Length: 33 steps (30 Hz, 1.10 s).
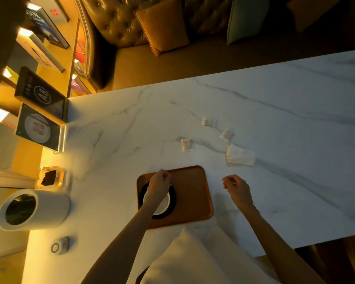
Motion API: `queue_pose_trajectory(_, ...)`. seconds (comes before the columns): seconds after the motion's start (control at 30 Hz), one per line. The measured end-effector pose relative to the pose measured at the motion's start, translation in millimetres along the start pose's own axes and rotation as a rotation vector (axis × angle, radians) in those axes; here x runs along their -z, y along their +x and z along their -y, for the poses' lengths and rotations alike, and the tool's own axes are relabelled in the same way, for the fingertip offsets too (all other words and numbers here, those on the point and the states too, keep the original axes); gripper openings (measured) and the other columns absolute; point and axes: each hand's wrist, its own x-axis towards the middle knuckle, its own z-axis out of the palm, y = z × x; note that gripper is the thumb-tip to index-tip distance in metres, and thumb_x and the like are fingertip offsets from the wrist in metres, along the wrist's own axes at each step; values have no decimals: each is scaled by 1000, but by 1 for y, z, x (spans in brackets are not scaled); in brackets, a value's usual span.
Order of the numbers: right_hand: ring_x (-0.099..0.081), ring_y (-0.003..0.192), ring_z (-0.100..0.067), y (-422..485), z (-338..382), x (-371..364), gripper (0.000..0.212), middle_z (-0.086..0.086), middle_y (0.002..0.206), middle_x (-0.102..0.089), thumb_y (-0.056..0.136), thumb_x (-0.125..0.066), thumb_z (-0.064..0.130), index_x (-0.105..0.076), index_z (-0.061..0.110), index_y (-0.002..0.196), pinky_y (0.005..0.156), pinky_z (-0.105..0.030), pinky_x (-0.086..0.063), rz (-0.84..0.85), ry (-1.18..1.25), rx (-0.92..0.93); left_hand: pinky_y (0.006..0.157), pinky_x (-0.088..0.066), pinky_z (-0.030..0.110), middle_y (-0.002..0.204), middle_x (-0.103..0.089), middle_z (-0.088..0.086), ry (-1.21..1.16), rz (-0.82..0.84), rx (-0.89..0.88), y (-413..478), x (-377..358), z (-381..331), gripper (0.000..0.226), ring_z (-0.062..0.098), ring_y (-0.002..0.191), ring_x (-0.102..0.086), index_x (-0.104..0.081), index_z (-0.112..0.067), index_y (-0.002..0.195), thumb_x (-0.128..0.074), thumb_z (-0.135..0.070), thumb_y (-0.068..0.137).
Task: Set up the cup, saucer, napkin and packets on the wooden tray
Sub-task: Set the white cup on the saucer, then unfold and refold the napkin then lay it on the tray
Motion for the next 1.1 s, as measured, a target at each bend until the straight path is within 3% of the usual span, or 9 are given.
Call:
queue_pose_trajectory(0.23,-67,77,-14,28,-8,32,14,-3,81,-70,92,-57,24,-66,13,91,76,-36,-56,62,-44,8,65,-43,28,84,-63,-2,5,-6,45,2,-29,-23,10,15,76,-58,-61,-16,94,-53,-21,95)
queue_pose_trajectory(0.3,-68,78,-16,43,-2,36,13,-3,80,-70,93,-57,23,-65,14,91,75,-33,-53,73,-65,30,66,-47,31,85,-64,-1,23,-9,58,7,-31,-28,9,17,75,-60,-59,-19,91,-53,-23,95)
queue_pose_trajectory(0.47,-65,82,-24,85,8,44,19,-8,90,-70,93,-57,26,-65,9,93,76,-40,-54,19,-131,45,75,-52,39,92,-65,1,88,-4,62,31,-43,-51,13,20,83,-61,-61,-18,95,-50,-24,95)
queue_pose_trajectory(0.6,-63,87,-27,121,5,53,22,-13,98,-69,93,-53,25,-65,8,98,71,-34,-49,-82,-221,1,75,-49,35,102,-65,5,138,89,14,57,-75,-89,16,22,92,-60,-63,-13,101,-50,-22,96)
queue_pose_trajectory(0.77,-60,107,-30,156,7,52,37,-14,123,-57,93,-53,34,-58,14,125,86,-39,-51,-15,-374,18,85,-50,39,107,-67,11,128,262,-2,87,-135,-142,20,27,98,-62,-64,-8,104,-50,-21,95)
queue_pose_trajectory(0.9,-62,106,-26,180,15,39,35,-10,122,-63,97,-46,34,-62,14,121,87,-36,-50,-2,-409,92,87,-50,40,110,-68,17,105,302,28,105,-169,-161,22,32,101,-62,-65,-4,104,-48,-16,94)
queue_pose_trajectory(1.0,-62,106,-26,201,22,31,40,-9,119,-64,95,-47,43,-62,15,120,90,-39,-50,83,-516,49,89,-51,40,113,-67,19,61,302,90,119,-183,-169,27,33,103,-63,-65,-1,110,-47,-15,96)
queue_pose_trajectory(1.1,-63,101,-26,212,21,27,39,-9,113,-63,91,-54,45,-59,15,116,83,-35,-49,198,-697,42,87,-55,45,114,-64,23,-139,347,308,132,-191,-174,29,35,96,-65,-58,0,121,-47,-9,95)
